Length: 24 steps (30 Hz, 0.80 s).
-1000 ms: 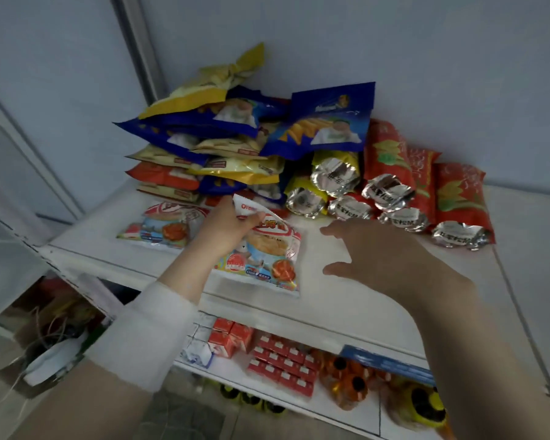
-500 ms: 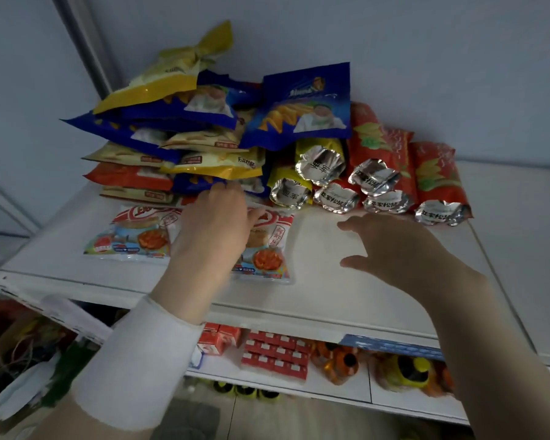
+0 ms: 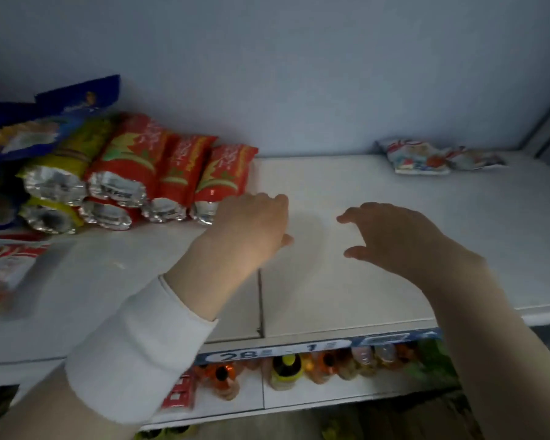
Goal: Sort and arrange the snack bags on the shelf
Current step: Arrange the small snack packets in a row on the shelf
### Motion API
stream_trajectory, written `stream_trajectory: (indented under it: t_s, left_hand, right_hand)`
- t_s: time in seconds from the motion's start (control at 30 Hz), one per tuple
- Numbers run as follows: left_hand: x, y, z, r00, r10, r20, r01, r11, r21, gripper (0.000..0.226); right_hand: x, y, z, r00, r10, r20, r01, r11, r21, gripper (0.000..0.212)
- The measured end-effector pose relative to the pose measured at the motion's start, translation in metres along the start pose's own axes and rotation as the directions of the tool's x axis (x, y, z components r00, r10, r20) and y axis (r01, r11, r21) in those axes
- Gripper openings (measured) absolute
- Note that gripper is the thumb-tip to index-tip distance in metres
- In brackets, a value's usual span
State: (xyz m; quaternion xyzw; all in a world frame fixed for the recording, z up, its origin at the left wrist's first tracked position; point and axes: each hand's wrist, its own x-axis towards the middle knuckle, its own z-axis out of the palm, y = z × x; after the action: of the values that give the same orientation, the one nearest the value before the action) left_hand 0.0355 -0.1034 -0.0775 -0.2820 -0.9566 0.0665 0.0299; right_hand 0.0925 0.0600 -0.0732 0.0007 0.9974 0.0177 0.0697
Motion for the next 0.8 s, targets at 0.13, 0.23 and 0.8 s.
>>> stream_trajectory:
  t_s: [0.13,0.23,0.8]
  left_hand:
    - [0.054,0.076,-0.005,0.997,0.079,0.025,-0.080,0.996,0.037,0.041]
    - [0.088,0.114,-0.008,0.995,0.092,0.038,-0.095,0.993,0.067,0.037]
    - [0.288,0.168,0.011,0.978,-0.153,0.144,0.207,0.820,-0.534,0.055]
  right_hand:
    - [-0.004,0.088,-0.001,0.998,0.064,0.024,-0.063,0.998,-0.028,0.053]
    - [0.004,0.134,0.006,0.993,0.109,0.045,-0.108,0.994,-0.022,0.053]
    - [0.078,0.253,0.018,0.968,0.238,-0.081,-0.246,0.962,-0.120,0.040]
